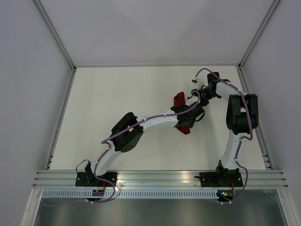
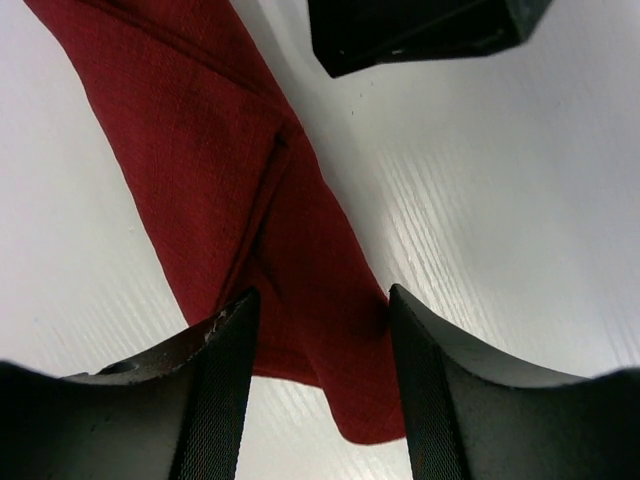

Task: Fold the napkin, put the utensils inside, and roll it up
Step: Roll the napkin with the utensil

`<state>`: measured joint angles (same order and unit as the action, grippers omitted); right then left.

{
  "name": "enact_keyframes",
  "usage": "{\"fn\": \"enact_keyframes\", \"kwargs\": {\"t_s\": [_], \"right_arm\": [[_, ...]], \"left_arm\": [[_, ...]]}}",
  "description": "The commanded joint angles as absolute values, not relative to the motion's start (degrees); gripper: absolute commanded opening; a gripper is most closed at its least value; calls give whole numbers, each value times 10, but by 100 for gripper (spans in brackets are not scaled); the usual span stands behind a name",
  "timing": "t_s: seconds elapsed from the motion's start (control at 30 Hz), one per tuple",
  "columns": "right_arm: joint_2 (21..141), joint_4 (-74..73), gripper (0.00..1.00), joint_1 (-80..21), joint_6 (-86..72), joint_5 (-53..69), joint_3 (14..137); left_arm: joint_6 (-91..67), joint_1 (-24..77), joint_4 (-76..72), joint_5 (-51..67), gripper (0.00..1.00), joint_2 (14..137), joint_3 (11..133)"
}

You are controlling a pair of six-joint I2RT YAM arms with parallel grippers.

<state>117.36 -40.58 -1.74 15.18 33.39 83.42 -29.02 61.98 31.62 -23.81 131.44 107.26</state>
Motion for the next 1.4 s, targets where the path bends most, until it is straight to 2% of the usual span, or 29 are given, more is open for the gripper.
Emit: {"fn": "enact_keyframes", "kwargs": {"t_s": [0.0,0.47,0.57,0.77,0.87,0.97,1.17,1.33,1.37], "right_arm": [[1146,-398,41,-4,134,322,853],[1129,-398,38,26,147,328,850],[1124,-401,37,29,156,330,843],[1107,-392,37,33,179,332,823],[1100,-398,37,37,194,337,820],[1093,-411,37,38,227,358,815],[1060,-435,42,39,322,388,786],[1014,-461,46,33,416,404,752],[996,-464,50,33,454,407,735]], "left_arm": [[-265,616,337,-262,60,1338,1121],[-216,593,326,-192,42,1305,1068],[-194,582,302,-129,39,1283,1034],[-133,552,244,-3,38,1224,933],[-78,534,242,129,37,1205,898],[-7,521,248,211,37,1187,861],[107,470,263,438,38,1158,792],[142,433,318,503,38,1163,795],[153,425,330,514,39,1166,801]]}}
